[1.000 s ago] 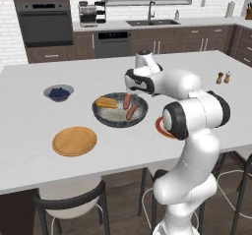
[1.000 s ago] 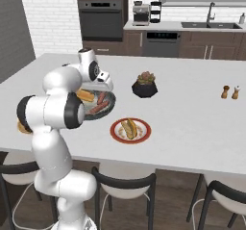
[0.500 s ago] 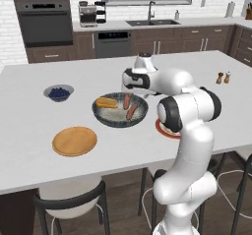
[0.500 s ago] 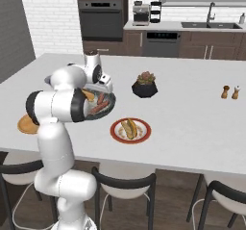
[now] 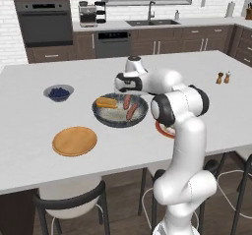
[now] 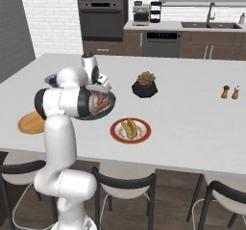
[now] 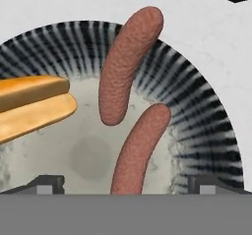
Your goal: Place one bun and one sausage from the bowl on each plate.
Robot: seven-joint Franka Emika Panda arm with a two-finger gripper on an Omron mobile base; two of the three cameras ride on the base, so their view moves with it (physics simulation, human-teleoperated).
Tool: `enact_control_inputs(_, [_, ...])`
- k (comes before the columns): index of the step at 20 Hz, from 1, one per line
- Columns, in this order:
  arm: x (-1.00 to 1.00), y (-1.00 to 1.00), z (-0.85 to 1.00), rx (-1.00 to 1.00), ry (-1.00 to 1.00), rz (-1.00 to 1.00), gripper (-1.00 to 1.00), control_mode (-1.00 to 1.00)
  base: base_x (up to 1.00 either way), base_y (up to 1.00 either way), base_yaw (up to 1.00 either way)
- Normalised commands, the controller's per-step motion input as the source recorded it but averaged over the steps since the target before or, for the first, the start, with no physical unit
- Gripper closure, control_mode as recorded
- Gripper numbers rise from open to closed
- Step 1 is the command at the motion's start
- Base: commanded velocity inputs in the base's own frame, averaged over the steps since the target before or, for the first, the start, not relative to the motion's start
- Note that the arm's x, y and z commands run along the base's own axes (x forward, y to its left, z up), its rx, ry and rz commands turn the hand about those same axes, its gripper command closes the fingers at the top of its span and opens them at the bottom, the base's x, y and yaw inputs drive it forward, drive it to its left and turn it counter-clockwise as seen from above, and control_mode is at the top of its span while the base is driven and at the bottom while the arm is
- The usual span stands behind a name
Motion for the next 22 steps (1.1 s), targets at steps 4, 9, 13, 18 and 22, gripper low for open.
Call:
enact_control_inputs(4, [0.18, 0.00, -0.17, -0.08, 0.01, -0.02, -1.00, -1.00, 0.00, 0.00, 0.00])
enact_control_inputs(9, [0.20, -0.06, -0.50, -0.03, 0.00, 0.00, -1.00, -1.00, 0.00, 0.00, 0.00])
enact_control_inputs(13, [0.26, -0.01, -0.38, 0.00, 0.00, 0.00, -1.00, -1.00, 0.00, 0.00, 0.00])
enact_control_inputs(18, [0.41, 0.00, -0.11, 0.00, 0.00, 0.00, -1.00, -1.00, 0.00, 0.00, 0.00])
enact_control_inputs(22, [0.43, 0.00, -0.01, 0.00, 0.00, 0.00, -1.00, -1.00, 0.00, 0.00, 0.00])
